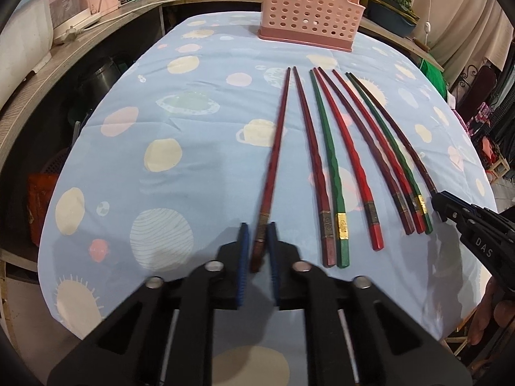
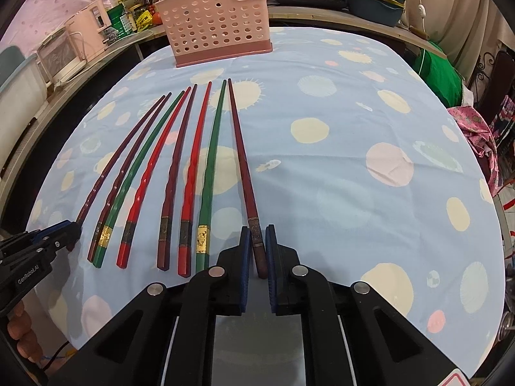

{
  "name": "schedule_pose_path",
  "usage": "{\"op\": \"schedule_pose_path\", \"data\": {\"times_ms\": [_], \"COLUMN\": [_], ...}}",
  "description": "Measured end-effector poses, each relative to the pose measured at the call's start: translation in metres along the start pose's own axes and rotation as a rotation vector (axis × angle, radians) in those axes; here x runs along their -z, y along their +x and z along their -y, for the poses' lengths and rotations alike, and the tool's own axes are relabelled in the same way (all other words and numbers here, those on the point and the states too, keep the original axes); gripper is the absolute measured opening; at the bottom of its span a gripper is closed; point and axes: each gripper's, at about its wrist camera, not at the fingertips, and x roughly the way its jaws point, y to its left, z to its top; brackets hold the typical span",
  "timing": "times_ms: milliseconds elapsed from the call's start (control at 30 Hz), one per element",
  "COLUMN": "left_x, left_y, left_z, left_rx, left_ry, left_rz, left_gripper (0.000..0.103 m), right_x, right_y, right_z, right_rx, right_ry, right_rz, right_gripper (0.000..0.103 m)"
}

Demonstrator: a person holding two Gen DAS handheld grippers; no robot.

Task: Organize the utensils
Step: 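Close the right tool on a dark red chopstick while the left tool grasps another, then lift the dark red chopsticks with both tools toward the pink basket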

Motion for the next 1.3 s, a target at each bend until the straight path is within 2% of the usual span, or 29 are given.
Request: {"op": "schedule_pose_path", "data": {"times_ms": [233, 533, 733, 767, 933, 1000, 1100, 1133, 1167, 1200, 1233, 1300], "left_x": [-0.003, -0.023, -0.05, -0.055, -0.089, -0.105, -0.12, -0.122, -0.123, -0.123, -0.123, -0.12], "left_y": [-0.012, -0.046, -0.074, -0.079, -0.103, -0.113, -0.121, -0.122, -0.121, -0.12, -0.119, -0.115], "left_z": [0.007, 0.011, 0.013, 0.013, 0.009, 0.007, 0.004, 0.002, 0.0, -0.002, -0.003, -0.005], "left_rx": [0.018, 0.017, 0.024, 0.025, 0.025, 0.028, 0.023, 0.022, 0.022, 0.022, 0.023, 0.026], "left_ry": [0.008, 0.001, -0.002, -0.004, -0.02, -0.032, -0.044, -0.047, -0.05, -0.055, -0.06, -0.067], "left_rz": [0.01, 0.077, 0.151, 0.167, 0.251, 0.288, 0.326, 0.331, 0.331, 0.327, 0.32, 0.308], "left_gripper": [0.007, 0.007, 0.007, 0.007, 0.007, 0.007, 0.007, 0.007, 0.007, 0.007, 0.007, 0.007], "right_x": [0.0, -0.022, -0.05, -0.055, -0.085, -0.095, -0.098, -0.095, -0.09, -0.084, -0.078, -0.064], "right_y": [-0.012, -0.049, -0.078, -0.082, -0.102, -0.103, -0.093, -0.089, -0.084, -0.076, -0.07, -0.054], "right_z": [0.002, 0.009, 0.015, 0.017, 0.026, 0.03, 0.035, 0.035, 0.034, 0.033, 0.032, 0.028], "right_rx": [-0.01, -0.038, -0.053, -0.059, -0.063, -0.059, -0.074, -0.083, -0.083, -0.078, -0.085, -0.104], "right_ry": [0.007, 0.038, 0.058, 0.062, 0.075, 0.079, 0.083, 0.079, 0.072, 0.067, 0.066, 0.067], "right_rz": [0.022, 0.115, 0.196, 0.208, 0.281, 0.293, 0.266, 0.25, 0.231, 0.206, 0.184, 0.12], "right_gripper": [0.008, 0.007, 0.006, 0.001, 0.001, 0.001, 0.001, 0.002, 0.009, 0.02, 0.025, 0.028]}}
